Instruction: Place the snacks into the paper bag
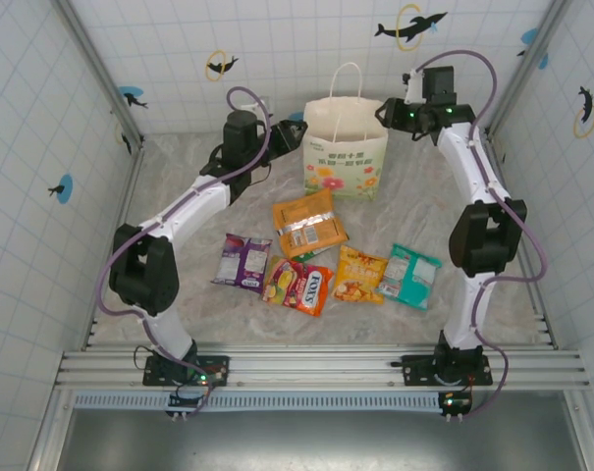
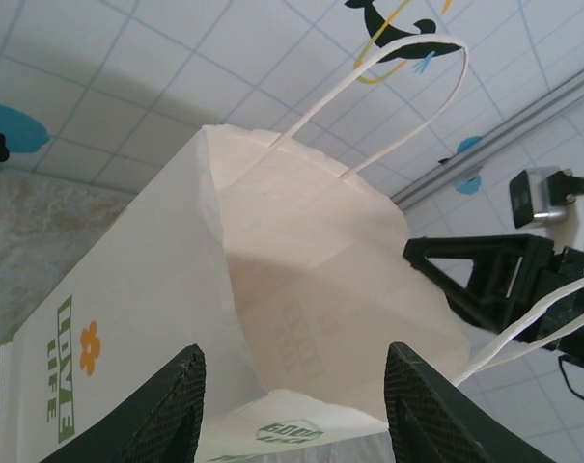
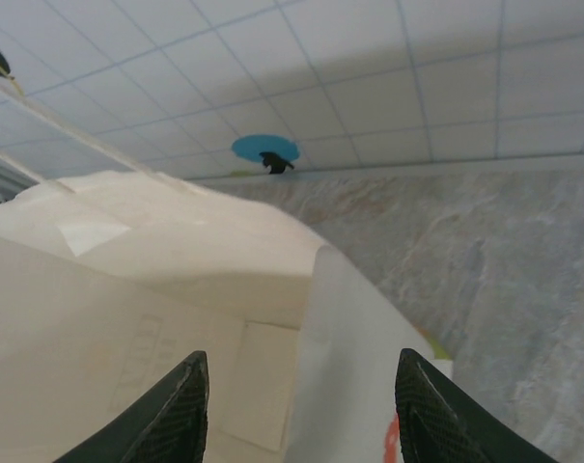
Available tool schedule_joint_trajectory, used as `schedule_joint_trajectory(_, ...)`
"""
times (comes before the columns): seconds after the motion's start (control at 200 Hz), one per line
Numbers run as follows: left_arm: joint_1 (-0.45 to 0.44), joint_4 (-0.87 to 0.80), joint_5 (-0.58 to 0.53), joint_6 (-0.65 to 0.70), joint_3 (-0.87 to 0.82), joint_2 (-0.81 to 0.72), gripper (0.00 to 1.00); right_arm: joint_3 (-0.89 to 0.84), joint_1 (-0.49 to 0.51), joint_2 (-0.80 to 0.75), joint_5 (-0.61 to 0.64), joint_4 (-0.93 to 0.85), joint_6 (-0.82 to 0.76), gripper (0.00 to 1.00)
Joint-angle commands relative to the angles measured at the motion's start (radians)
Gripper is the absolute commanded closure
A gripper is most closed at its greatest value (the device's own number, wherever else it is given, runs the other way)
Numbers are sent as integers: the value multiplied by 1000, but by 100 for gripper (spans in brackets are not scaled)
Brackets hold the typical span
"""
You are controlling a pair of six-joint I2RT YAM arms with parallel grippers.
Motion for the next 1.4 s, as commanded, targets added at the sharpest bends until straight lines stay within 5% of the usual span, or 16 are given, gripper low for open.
schedule_joint_trajectory(0.0, 3, -23, -11, -14, 68, 40, 48, 25, 24, 18, -101, 8, 37, 48)
schedule_joint_trajectory(0.681, 2, -582, -274, 50, 528, 259, 44, -43, 112, -36, -115, 78, 89, 49)
schedule_joint_trajectory(1.041, 2, -573, -305, 101, 488, 177, 42, -90, 120, -52, -90, 104, 112, 50)
schedule_joint_trajectory(1.221, 4, -405, -263, 117, 334, 43, 41, -122, 124, -63, -81, 138, 145, 51)
schedule_joint_trajectory(1.396, 12, -429, -343, 124, 296, -23, 40, -141, 140, -72, -85, 161, 163, 51)
